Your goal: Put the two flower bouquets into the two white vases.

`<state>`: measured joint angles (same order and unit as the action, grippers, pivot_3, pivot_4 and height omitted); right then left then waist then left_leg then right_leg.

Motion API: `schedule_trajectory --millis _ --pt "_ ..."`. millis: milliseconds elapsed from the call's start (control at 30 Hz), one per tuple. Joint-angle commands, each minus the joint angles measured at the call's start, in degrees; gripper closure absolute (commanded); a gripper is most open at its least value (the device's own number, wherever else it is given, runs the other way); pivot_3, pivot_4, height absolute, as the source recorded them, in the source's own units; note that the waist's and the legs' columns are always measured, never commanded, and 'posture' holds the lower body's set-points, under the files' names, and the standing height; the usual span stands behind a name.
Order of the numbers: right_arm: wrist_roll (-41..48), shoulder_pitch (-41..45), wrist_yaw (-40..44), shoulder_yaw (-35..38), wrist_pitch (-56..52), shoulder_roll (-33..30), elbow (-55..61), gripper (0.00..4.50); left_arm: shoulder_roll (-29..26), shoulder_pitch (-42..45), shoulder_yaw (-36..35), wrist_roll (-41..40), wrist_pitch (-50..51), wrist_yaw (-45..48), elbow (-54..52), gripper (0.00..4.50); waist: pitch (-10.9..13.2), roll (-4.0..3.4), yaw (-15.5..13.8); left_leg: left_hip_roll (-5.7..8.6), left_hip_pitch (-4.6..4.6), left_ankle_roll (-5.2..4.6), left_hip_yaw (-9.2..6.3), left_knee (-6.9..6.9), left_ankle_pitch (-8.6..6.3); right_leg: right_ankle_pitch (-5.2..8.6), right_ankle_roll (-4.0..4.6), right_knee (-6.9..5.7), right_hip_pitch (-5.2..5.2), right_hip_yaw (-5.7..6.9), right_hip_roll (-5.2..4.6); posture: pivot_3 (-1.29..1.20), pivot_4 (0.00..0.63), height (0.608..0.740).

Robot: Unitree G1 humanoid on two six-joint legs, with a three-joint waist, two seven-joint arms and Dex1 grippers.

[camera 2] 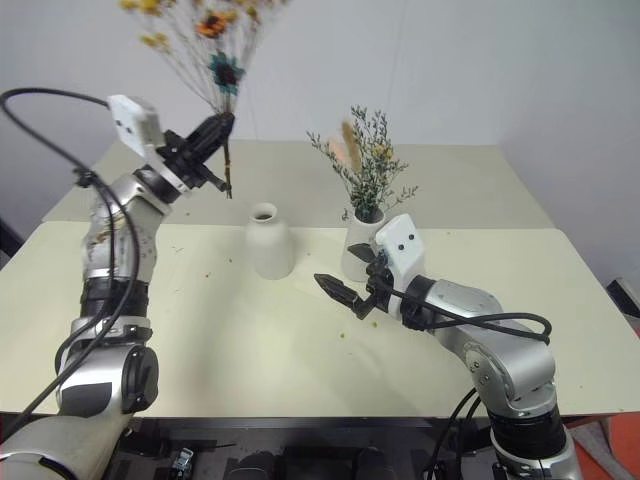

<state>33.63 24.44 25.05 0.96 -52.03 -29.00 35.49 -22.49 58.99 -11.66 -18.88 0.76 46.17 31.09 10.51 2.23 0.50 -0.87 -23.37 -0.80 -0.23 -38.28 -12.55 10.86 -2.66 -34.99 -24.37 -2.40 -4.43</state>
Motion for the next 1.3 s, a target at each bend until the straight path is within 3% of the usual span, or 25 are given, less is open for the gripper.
schedule_trajectory --millis 33,267,767,1300 --pt "1.16 -1.84 -1.93 3.54 -1.79 -1.28 3.99 0.0 1.52 4.38 1.66 2.05 -5.53 -0.29 4.12 4.37 0.0 0.0 -0.08 0.01 -0.04 0.0 0.0 -0.01 0.0 0.0 -0.01 0.02 0.0 0.0 -0.01 0.0 0.15 0.74" --pt "4.59 -3.68 -3.59 7.49 -5.19 -2.59 6.6 0.0 3.46 1.95 3.76 4.85 -9.84 -3.01 3.1 4.37 0.0 0.0 0.43 -0.02 -0.12 -0.01 0.0 0.0 -0.01 -0.03 -0.02 0.01 -0.1 -0.02 0.0 0.0 0.15 0.74" --pt "16.44 1.97 -0.89 14.25 -16.72 -12.54 2.23 0.0 4.28 -12.47 6.29 4.05 -7.4 -5.08 -16.82 4.37 0.0 0.0 0.23 -0.05 -0.03 -0.01 0.01 -0.02 0.0 -0.04 -0.01 -0.01 -0.03 -0.04 0.01 0.0 0.15 0.74" --pt "18.24 3.08 -3.52 14.84 -16.97 -14.13 1.33 0.0 6.23 -9.09 6.7 5.45 -15.1 -5.0 -4.53 4.37 0.0 0.0 0.19 -0.04 0.0 -0.02 0.01 -0.06 0.0 -0.02 -0.06 0.0 0.02 -0.05 0.01 0.0 0.15 0.74"
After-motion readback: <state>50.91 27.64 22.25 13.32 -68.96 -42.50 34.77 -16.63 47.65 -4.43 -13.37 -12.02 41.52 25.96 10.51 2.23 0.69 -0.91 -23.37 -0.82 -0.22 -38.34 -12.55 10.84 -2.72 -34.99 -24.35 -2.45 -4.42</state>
